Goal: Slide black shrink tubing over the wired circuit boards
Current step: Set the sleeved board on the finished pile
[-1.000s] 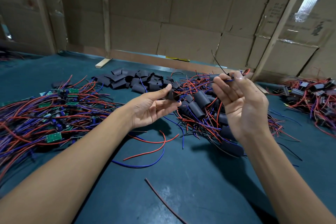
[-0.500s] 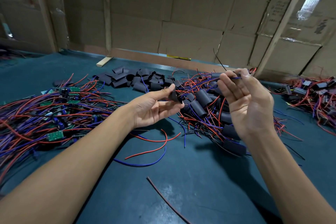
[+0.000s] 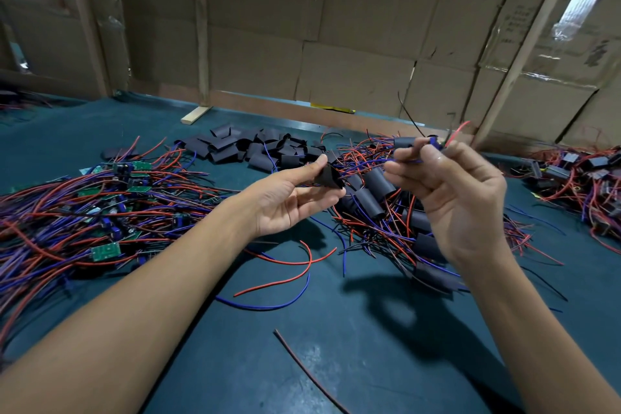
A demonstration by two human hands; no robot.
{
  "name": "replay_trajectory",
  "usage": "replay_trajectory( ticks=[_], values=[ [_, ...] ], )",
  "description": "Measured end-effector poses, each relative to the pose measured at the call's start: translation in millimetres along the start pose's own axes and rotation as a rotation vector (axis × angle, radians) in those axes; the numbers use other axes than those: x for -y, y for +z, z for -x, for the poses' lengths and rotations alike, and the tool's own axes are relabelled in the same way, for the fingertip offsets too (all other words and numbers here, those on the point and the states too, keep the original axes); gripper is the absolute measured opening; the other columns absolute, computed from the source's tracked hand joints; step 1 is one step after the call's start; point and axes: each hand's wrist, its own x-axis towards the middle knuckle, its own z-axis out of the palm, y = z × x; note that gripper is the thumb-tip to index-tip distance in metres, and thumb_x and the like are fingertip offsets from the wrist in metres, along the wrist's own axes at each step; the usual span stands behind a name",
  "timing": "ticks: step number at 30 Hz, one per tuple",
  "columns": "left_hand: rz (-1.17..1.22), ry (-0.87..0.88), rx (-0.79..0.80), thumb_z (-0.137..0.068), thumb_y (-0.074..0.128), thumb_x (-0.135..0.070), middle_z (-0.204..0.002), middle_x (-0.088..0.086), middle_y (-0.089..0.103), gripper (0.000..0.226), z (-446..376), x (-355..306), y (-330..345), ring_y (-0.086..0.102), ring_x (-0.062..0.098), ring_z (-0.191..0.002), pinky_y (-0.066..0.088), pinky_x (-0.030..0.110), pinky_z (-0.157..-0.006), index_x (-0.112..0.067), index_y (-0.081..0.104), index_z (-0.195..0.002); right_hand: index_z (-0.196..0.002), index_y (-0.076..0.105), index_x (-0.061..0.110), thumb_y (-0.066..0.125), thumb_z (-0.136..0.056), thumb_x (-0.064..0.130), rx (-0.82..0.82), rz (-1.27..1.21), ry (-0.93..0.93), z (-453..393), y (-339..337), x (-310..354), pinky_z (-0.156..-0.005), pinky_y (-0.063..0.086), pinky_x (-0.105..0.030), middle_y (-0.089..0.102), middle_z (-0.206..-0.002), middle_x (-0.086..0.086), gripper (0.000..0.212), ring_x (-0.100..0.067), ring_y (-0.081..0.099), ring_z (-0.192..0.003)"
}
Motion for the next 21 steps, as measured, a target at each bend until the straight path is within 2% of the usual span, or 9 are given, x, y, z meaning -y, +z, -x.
replay_trajectory(
  ticks=[3,6,8,10,12,14,18,21],
  values=[
    [0.066,0.052,-0.034,-0.077,0.081,-0.027,-0.102,0.027,0.072,0.039,-1,2,5,0.076,0.032,-0.090,0.062,0.031,-0.067,0.003,0.071,-0.101,-0.111,0.061,-0.002,0.059,-0.095,0.001,0.026,0.107,0.024,3,5,-10,-0.080,0.061,-0.044,0.075,-0.101,-0.023,0.017,-0.042,0.074,-0.091],
    [0.140,0.097,-0.037,-0.081,0.078,-0.028,-0.106,0.026,0.072,0.042,-2,5,10,0.075,0.031,-0.094,0.062,0.032,-0.072,0.004,0.069,-0.107,-0.111,0.066,0.002,0.065,-0.092,0.007,-0.012,0.214,0.035,5,11,-19,-0.069,0.062,-0.035,0.075,-0.105,-0.015,0.019,-0.033,0.073,-0.092],
    [0.174,0.113,-0.007,-0.080,0.076,-0.030,-0.107,0.023,0.073,0.040,-2,6,14,0.075,0.028,-0.095,0.062,0.031,-0.072,0.004,0.073,-0.101,-0.111,0.070,0.003,0.070,-0.090,0.008,-0.074,0.281,0.025,3,13,-23,-0.059,0.057,-0.027,0.071,-0.091,-0.005,0.021,-0.019,0.067,-0.080],
    [0.185,0.121,0.033,-0.078,0.075,-0.033,-0.110,0.017,0.074,0.039,0,7,19,0.075,0.024,-0.095,0.062,0.030,-0.073,0.000,0.076,-0.098,-0.111,0.071,0.002,0.071,-0.089,0.007,-0.124,0.283,0.025,2,11,-25,-0.056,0.052,-0.028,0.060,-0.079,-0.002,0.022,-0.013,0.056,-0.065],
    [0.183,0.128,0.051,-0.078,0.075,-0.034,-0.117,0.010,0.074,0.045,1,9,27,0.074,0.020,-0.097,0.061,0.028,-0.073,-0.004,0.072,-0.111,-0.109,0.071,0.002,0.070,-0.090,0.004,-0.148,0.230,0.049,1,9,-24,-0.059,0.050,-0.031,0.056,-0.078,-0.005,0.019,-0.014,0.054,-0.065],
    [0.205,0.132,0.055,-0.077,0.076,-0.034,-0.121,0.007,0.072,0.050,2,12,34,0.074,0.017,-0.099,0.060,0.027,-0.073,-0.007,0.066,-0.119,-0.103,0.071,0.003,0.069,-0.090,0.000,-0.157,0.172,0.081,1,9,-21,-0.063,0.052,-0.031,0.063,-0.079,-0.008,0.013,-0.018,0.061,-0.071],
    [0.166,0.138,0.104,-0.077,0.074,-0.034,-0.113,-0.001,0.073,0.043,5,20,45,0.071,0.013,-0.093,0.058,0.026,-0.073,-0.014,0.068,-0.115,-0.096,0.068,0.006,0.065,-0.089,-0.007,-0.127,0.121,0.140,3,12,-18,-0.067,0.055,-0.031,0.068,-0.088,-0.020,0.015,-0.031,0.069,-0.082],
    [0.164,0.193,0.125,-0.074,0.074,-0.031,-0.110,-0.001,0.071,0.039,6,22,48,0.070,0.011,-0.086,0.058,0.024,-0.075,-0.020,0.069,-0.112,-0.095,0.064,0.006,0.066,-0.087,-0.006,-0.120,0.073,0.162,4,14,-17,-0.065,0.056,-0.033,0.067,-0.085,-0.022,0.015,-0.029,0.070,-0.074]
  ],
)
